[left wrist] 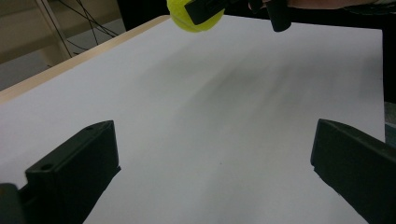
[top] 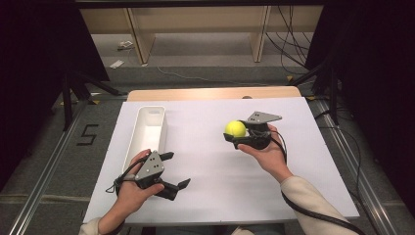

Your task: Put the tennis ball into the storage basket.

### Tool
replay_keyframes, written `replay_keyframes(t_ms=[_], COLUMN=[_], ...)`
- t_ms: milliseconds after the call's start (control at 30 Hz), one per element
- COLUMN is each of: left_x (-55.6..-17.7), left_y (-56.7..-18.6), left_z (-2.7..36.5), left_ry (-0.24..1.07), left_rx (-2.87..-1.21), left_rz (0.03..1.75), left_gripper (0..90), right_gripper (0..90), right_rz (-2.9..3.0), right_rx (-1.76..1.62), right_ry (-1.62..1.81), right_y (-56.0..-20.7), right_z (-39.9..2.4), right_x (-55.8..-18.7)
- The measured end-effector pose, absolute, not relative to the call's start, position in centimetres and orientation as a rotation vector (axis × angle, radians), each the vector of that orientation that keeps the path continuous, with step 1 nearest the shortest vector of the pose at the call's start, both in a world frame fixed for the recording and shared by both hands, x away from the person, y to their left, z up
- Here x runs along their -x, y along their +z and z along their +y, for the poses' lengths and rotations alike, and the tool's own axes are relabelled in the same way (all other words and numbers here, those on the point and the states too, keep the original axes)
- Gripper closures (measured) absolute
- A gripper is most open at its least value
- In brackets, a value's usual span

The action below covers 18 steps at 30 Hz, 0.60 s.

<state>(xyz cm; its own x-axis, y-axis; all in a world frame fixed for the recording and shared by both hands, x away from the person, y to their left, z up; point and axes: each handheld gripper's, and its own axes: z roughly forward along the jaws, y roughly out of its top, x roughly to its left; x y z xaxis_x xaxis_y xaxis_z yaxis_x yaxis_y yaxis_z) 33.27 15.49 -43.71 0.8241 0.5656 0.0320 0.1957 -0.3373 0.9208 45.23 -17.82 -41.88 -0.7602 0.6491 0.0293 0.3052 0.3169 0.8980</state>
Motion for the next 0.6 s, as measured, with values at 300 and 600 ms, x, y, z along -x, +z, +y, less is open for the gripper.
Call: replay_keyframes(t_ms=[300, 600], left_x=[-33.27, -33.23], left_y=[-43.68, -43.67], left_z=[15.56, 15.51], left_ry=[0.425, 0.426], left_rx=[-1.911, -1.910], left_rz=[0.569, 0.571], left_gripper=[0.5, 0.4], right_gripper=[26.5, 26.5], right_rz=[2.249, 2.247], right_rx=[-0.845, -0.835], right_ry=[1.419, 1.427], right_y=[-41.82, -41.69], right_z=[-17.54, -16.99], right_x=[-45.13, -45.10])
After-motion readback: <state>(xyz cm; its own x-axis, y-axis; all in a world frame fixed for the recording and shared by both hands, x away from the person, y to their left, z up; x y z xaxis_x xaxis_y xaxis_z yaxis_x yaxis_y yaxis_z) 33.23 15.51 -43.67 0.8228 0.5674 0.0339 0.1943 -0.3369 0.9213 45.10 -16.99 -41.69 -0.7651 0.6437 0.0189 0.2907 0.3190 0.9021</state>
